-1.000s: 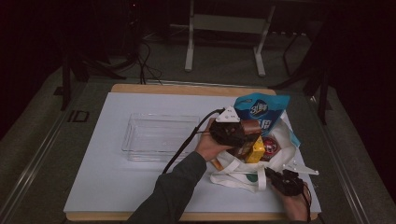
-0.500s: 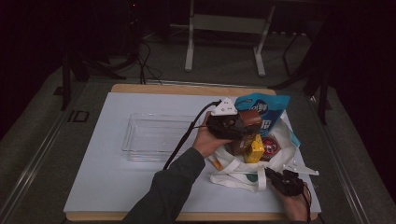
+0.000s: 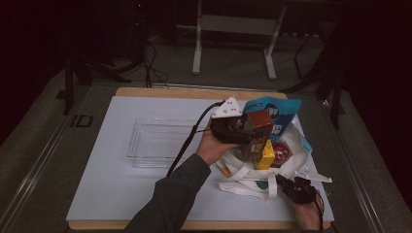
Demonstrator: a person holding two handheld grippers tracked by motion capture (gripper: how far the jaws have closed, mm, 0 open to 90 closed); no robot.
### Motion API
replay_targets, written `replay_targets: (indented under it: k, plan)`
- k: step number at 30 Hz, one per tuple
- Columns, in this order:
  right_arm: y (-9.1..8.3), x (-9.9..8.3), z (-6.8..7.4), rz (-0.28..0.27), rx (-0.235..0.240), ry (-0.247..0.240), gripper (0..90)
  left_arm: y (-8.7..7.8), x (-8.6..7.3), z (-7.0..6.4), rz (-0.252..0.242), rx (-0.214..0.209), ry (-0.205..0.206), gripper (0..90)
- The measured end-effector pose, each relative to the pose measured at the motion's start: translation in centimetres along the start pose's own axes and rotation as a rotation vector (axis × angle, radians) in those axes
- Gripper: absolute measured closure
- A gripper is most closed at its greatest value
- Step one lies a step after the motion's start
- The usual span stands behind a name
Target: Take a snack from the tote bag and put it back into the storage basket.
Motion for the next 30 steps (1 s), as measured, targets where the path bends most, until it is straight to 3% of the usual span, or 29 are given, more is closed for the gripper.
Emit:
replay_targets:
  k: [30]
  plan:
    - [0.0,0.0,0.0,0.000,0.005,0.008,86.8,-3.9,2.4,0.3,0.025,0.006,0.005,42.4]
Point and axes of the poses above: each handheld gripper's, and its own axes: y roughly forward along the jaws, x roughly out of its top, z roughly to its left, the point moved 3 cm from there along y, roughly forward along the jaws, and after that the axes turned 11 degrees about y, right-handed, at the moved point
